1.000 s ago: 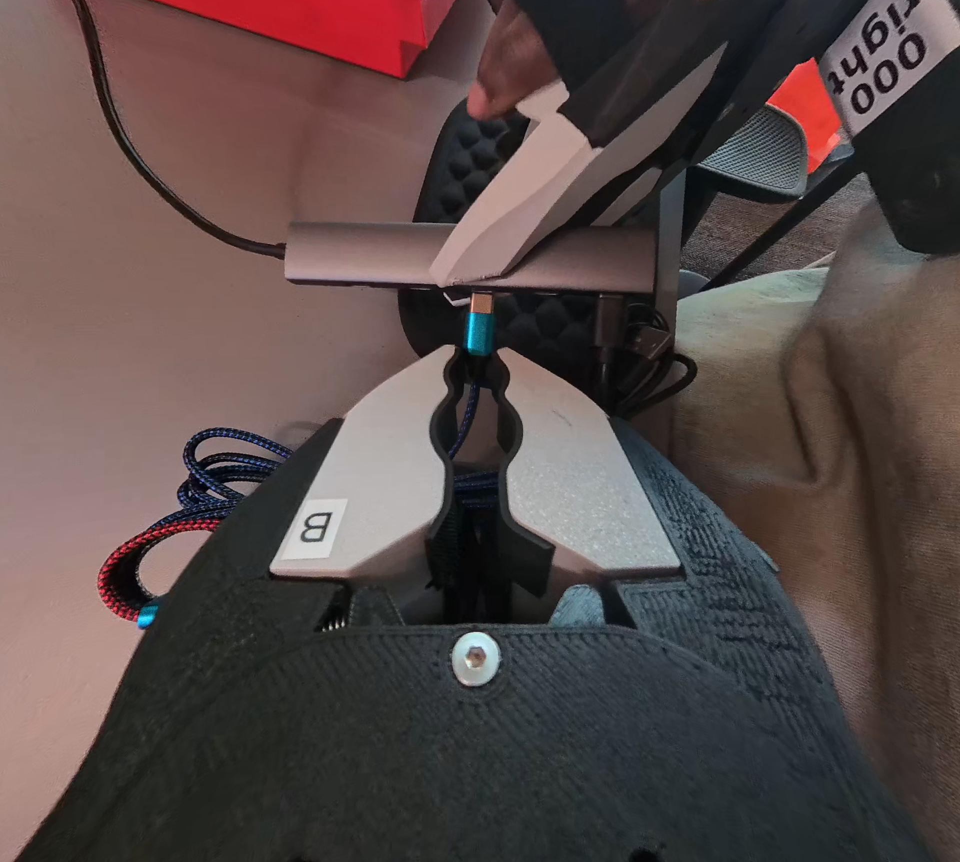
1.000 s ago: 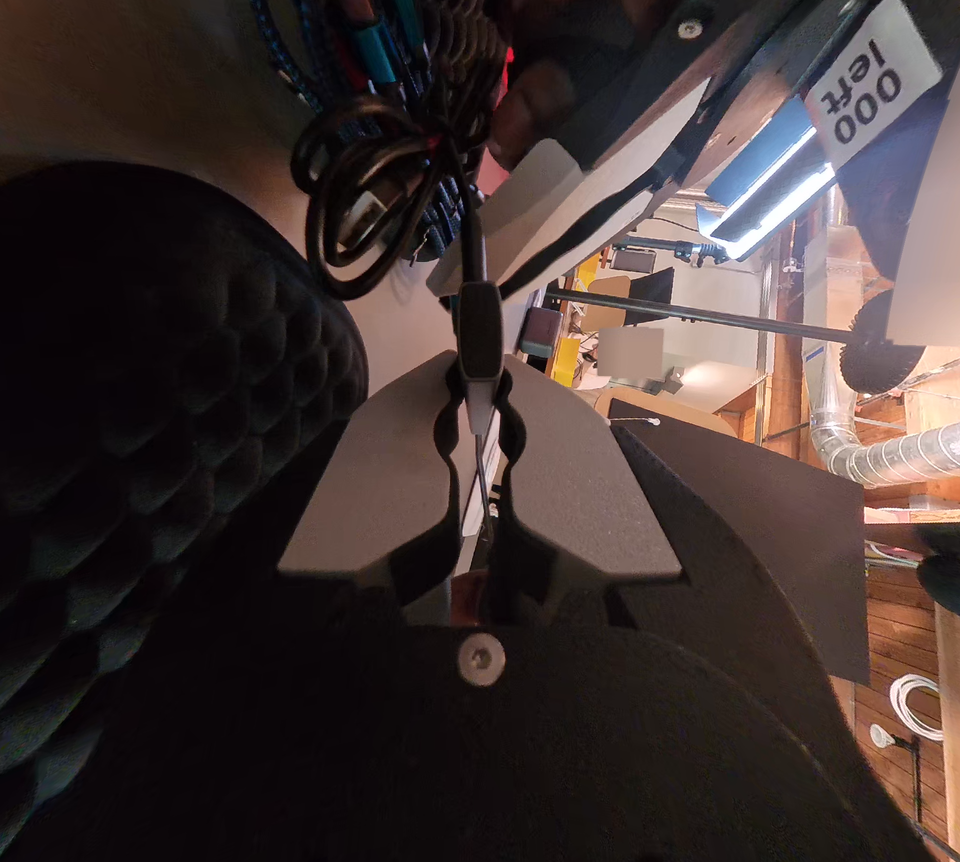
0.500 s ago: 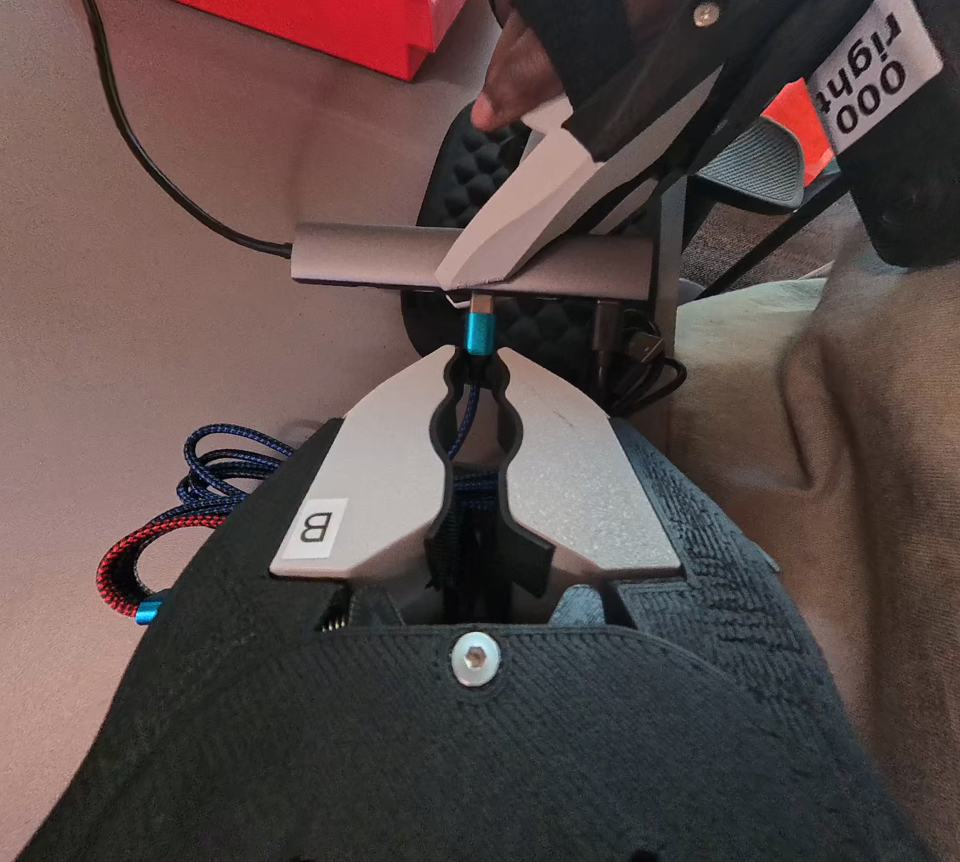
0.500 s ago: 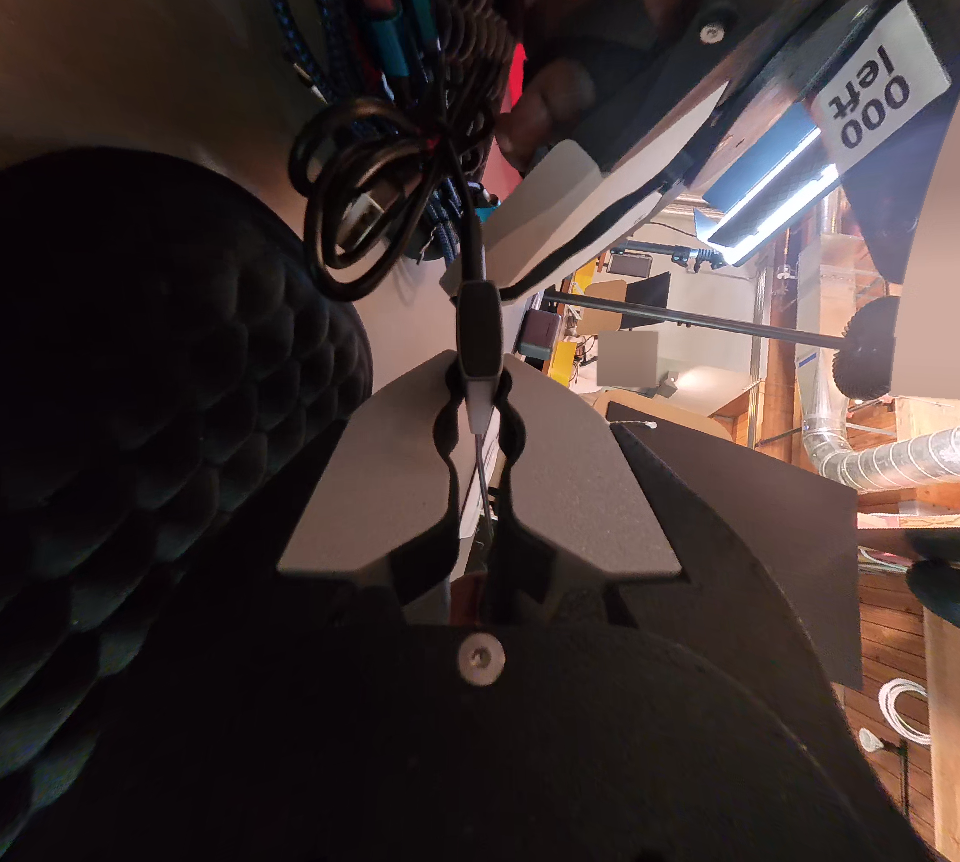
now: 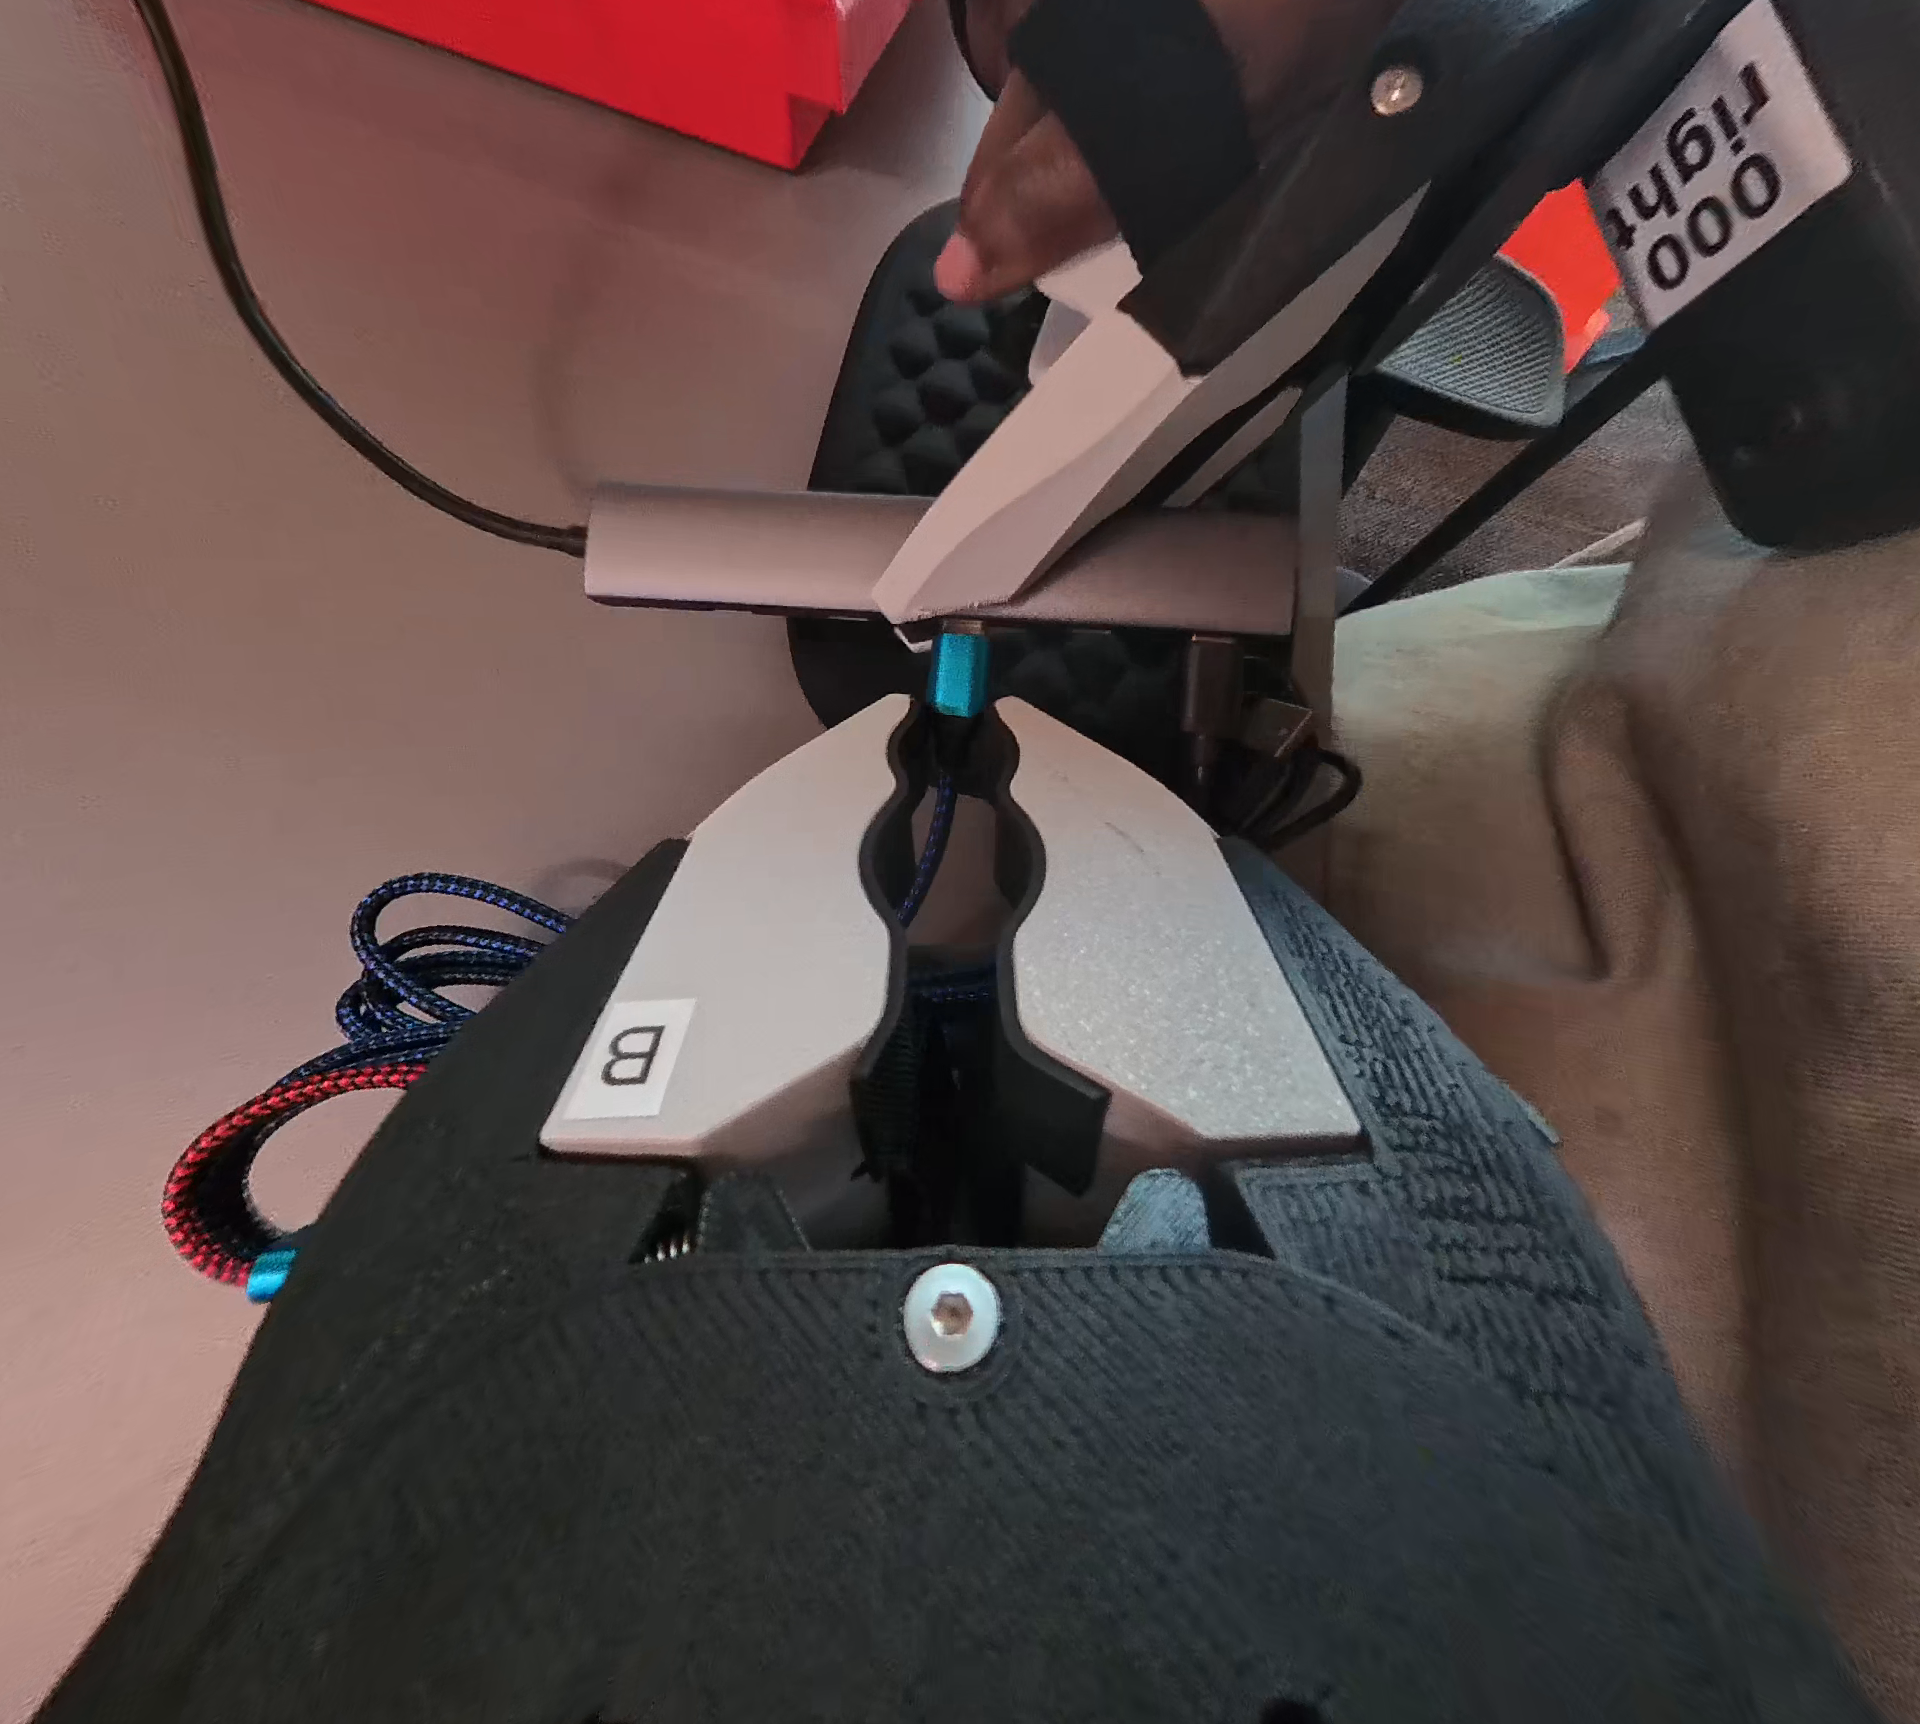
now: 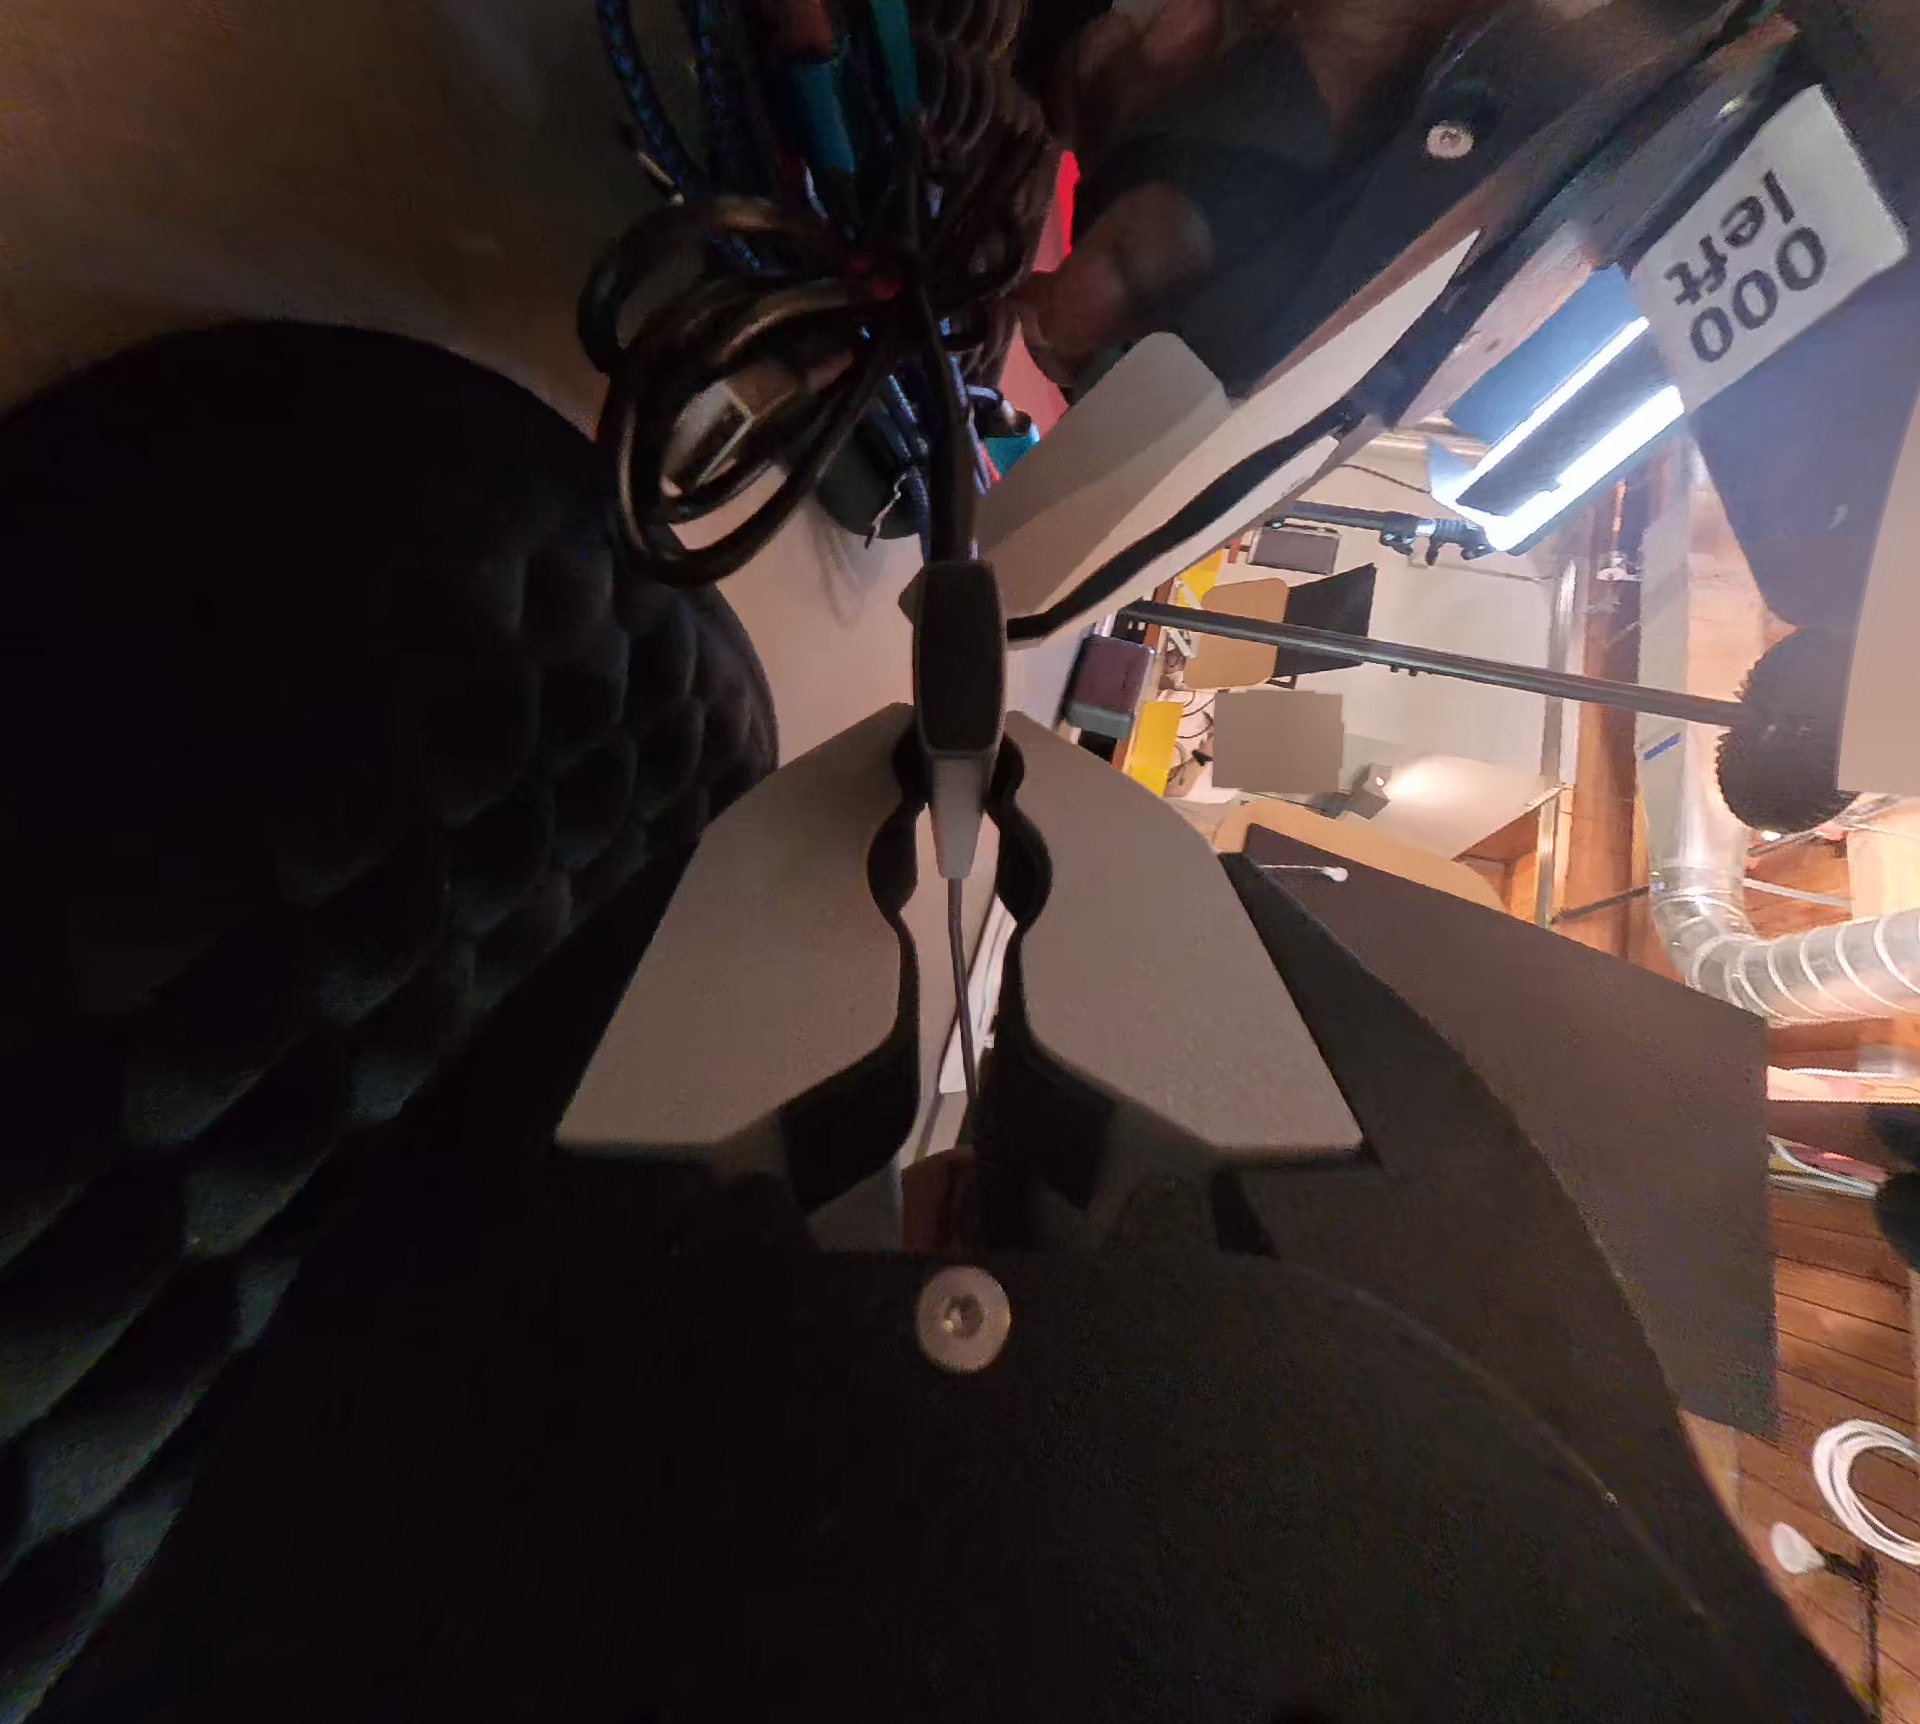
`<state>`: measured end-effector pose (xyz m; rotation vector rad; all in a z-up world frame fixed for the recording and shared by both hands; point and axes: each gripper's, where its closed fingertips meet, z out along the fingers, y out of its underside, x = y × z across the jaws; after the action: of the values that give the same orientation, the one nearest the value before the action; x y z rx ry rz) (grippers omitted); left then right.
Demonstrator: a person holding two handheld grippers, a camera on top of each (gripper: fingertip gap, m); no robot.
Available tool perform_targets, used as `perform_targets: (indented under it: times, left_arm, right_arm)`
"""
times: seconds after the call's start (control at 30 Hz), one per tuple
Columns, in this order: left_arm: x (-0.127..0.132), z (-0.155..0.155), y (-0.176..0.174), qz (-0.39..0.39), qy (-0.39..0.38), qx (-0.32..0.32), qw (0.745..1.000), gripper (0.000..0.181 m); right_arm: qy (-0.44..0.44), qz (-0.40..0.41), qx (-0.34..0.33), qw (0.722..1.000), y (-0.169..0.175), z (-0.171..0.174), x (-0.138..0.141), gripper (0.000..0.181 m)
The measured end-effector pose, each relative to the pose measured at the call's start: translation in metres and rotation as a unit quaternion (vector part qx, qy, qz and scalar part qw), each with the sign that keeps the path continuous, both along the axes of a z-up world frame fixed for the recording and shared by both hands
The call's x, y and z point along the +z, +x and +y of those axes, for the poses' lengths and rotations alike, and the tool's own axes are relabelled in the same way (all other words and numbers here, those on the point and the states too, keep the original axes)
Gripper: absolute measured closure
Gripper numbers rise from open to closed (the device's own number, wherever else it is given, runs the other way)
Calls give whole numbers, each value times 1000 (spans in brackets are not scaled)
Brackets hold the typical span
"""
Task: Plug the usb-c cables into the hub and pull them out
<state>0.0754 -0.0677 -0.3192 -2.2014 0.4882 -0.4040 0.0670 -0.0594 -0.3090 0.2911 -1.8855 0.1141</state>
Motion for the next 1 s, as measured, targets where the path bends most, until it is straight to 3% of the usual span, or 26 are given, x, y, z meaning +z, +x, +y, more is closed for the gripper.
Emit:
perform_targets:
  times: [0.2, 0.3, 0.4, 0.5, 0.53, 0.6, 0.63, 0.7, 0.73, 0.77, 0.87, 1.0]
  left_arm:
    - [-4, 6, -3, 32, 1, 1, 999, 173]
    - [-2, 6, -9, 64, -1, -6, 998, 171]
    - [8, 4, -14, 45, 25, -15, 999, 169]
    - [43, 6, -37, 27, 165, 30, 986, 125]
    - [63, 6, -47, 23, 240, 58, 969, 102]
    - [113, -3, -69, 7, 417, 119, 901, 49]
    - [135, -15, -75, -2, 504, 130, 854, 40]
    - [165, -48, -75, -5, 649, 120, 751, 39]
    - [167, -57, -74, -3, 680, 118, 724, 39]
    - [160, -55, -75, 5, 680, 121, 724, 38]
    - [133, -27, -75, 55, 600, 128, 788, 39]
    - [113, -11, -82, 157, 552, 154, 804, 39]
  right_arm:
    - [-30, -28, 12, 999, 1, -11, -7, 173]
    - [-25, -14, 13, 1000, -5, -10, -4, 172]
    - [-7, 15, 12, 1000, -11, -8, 6, 172]
    - [44, 64, -4, 997, -16, 1, 22, 172]
    - [54, 75, -9, 996, -17, 5, 28, 172]
    - [63, 90, -20, 994, -18, 14, 38, 172]
    - [69, 100, -28, 992, -19, 20, 45, 172]
    - [83, 125, -51, 987, -20, 36, 62, 172]
    - [84, 142, -65, 984, -19, 44, 73, 172]
    - [81, 161, -81, 980, -19, 54, 87, 172]
    - [78, 229, -127, 962, -12, 83, 136, 172]
    - [107, 301, -191, 928, 9, 129, 197, 172]
